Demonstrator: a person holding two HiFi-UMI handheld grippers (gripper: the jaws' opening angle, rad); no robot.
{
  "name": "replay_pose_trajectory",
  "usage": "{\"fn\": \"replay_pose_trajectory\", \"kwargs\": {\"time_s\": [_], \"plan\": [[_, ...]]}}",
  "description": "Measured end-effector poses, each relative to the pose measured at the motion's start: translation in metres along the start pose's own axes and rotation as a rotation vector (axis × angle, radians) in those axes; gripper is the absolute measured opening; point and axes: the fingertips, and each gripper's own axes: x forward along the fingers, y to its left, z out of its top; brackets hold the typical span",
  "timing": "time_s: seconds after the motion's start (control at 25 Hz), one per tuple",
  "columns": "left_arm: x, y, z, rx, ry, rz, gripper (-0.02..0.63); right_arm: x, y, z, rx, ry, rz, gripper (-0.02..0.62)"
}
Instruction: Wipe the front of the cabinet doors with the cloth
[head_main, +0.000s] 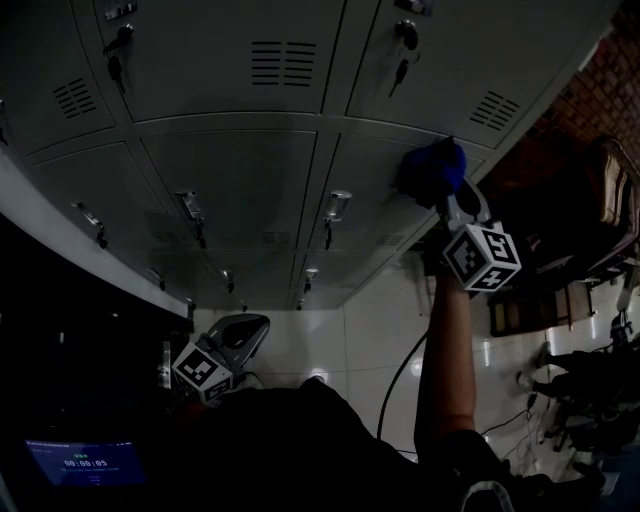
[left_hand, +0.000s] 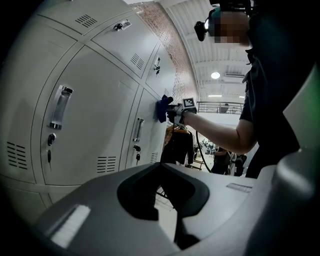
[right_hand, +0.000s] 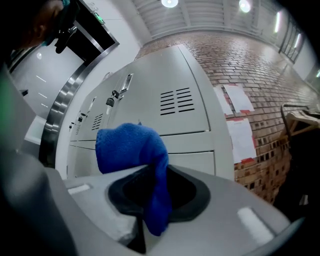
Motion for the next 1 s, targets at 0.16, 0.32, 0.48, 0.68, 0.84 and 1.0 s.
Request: {"fn": "replay_pose_trajectory", "kwargs": {"time_s": [0.16,0.32,0.48,0.68,0.84,1.0], "plan": [[0.005,-0.004,-0.001,0.0,0.004,-0.001,0.0,-0.011,-0.032,0.001,0.009,-0.006,-0.057,0.069],[0.01,-0.009,-0.002,0.0,0.009,-0.003,0.0,-0.021,-0.06,0.0,0.013,-0.007,-0.111,0.069],[0.014,-0.013,-0.004,0.001,0.011,-0.012,0.0,-0.029,-0.082,-0.002,0.027,-0.009,-0.162,0.069],[0.013,-0.019,-0.002,0.002,0.005,-0.01,0.0,-0.037,-0.1,-0.005,0.032,-0.007,-0.211,0.069],[0.006,-0.02,-0.004,-0.001,0.006,-0.002,0.0,-0.044,-0.098,-0.005,0.029,-0.02,-0.231,0.069],[-0.001,-0.02,-0.005,-0.002,0.008,0.005,0.0,-0.052,-0.08,-0.001,0.043,-0.054,-0.202,0.069]]}}
